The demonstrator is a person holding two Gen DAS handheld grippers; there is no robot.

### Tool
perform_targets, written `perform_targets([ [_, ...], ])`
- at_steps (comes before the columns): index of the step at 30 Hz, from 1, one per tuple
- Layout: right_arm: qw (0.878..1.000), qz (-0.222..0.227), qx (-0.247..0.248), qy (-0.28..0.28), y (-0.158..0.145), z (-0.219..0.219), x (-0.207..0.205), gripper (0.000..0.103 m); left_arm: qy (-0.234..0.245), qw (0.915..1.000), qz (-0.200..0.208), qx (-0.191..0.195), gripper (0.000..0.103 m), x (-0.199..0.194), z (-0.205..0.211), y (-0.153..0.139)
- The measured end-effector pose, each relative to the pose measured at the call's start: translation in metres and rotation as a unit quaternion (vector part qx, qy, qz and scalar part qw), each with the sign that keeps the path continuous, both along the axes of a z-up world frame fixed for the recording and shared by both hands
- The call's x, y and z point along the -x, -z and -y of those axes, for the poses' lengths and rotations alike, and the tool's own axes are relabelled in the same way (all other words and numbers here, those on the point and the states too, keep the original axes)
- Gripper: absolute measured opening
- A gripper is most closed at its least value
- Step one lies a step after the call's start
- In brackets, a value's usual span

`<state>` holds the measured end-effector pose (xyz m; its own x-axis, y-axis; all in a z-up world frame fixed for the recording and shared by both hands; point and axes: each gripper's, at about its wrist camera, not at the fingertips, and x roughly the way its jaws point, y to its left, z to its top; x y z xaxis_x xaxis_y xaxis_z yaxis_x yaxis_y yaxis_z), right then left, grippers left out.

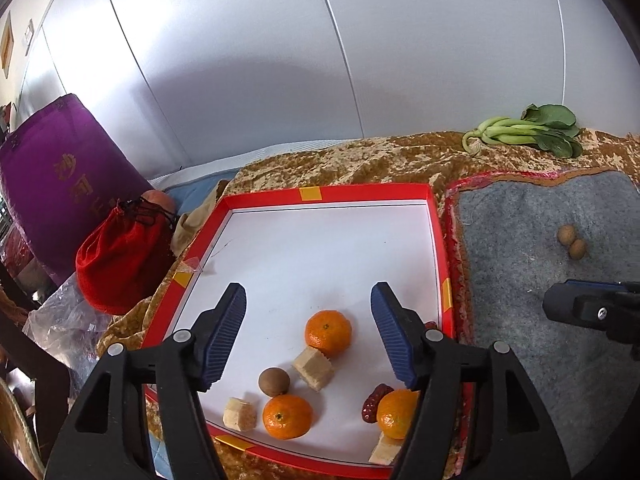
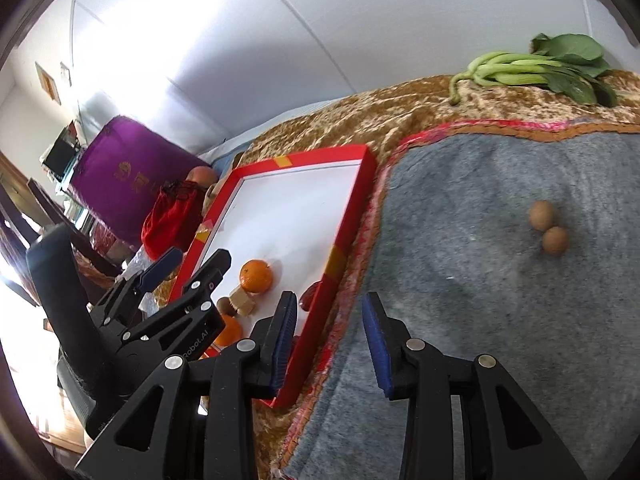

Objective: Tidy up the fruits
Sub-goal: 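Move both tools back over the two brown fruits on the felt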

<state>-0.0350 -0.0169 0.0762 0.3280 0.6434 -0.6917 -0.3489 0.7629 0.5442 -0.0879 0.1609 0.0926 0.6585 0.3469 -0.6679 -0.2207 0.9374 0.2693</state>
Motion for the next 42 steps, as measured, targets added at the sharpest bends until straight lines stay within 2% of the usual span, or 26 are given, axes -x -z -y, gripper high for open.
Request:
perform_targets([
  [8,0.998,-0.013,-0.026,0.054,-0.007,0.054,-0.011,0.037,0.040,0.9991,0.007,-0.012,0.065,-0.008,0.036,-0.003],
  [17,0.991,-0.025,-0.052,0.121,-0.017,0.113,-0.025,0.039,0.076,0.9967,-0.005,-0.027,0.067,-0.016,0.068,0.002],
  [23,0.987,-0.036,-0.042,0.153,-0.015,0.139,-0.029,0.040,0.107,0.9936,-0.015,-0.034,0.074,-0.018,0.091,0.008],
  [27,0.984,-0.048,-0.010,0.170,-0.008,0.145,-0.032,0.040,0.143,0.9887,-0.027,-0.035,0.074,-0.015,0.108,0.014],
  [32,0.982,-0.082,-0.008,0.172,0.006,0.142,-0.039,0.040,0.167,0.9843,-0.044,-0.035,0.074,-0.009,0.114,0.021],
  [42,0.977,-0.119,0.044,0.174,0.039,0.105,-0.068,0.040,0.154,0.9869,-0.041,-0.025,0.074,0.000,0.091,0.016],
])
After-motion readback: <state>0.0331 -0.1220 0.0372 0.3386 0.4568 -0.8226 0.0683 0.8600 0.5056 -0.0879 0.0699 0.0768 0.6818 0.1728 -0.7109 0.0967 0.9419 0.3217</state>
